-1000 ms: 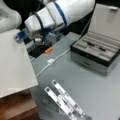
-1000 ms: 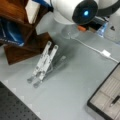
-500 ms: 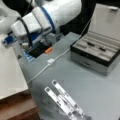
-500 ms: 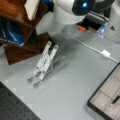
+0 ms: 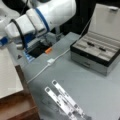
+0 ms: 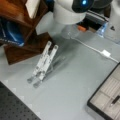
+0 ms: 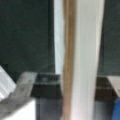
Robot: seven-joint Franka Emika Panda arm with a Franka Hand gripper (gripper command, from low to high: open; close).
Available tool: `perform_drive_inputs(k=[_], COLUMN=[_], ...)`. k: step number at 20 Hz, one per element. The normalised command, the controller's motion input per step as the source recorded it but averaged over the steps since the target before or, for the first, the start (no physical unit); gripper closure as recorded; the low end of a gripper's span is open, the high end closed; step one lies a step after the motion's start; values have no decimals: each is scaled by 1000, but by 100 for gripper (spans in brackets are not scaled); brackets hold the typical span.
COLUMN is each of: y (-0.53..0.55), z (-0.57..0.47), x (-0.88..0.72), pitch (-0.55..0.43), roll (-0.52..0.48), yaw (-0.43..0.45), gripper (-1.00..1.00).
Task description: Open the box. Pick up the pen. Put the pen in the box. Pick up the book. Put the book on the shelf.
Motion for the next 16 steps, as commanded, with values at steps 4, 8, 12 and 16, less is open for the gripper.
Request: perform_drive_inputs(k=[4, 8, 12, 16], y=[-148, -114, 49, 347], z=[-115, -113, -58, -21], x=[-152, -85, -7, 71], pitch=[-136, -135, -120, -107], roll=[-89, -63, -40, 4], yaw=[166, 174, 143, 63], gripper=[-100, -100, -100, -100])
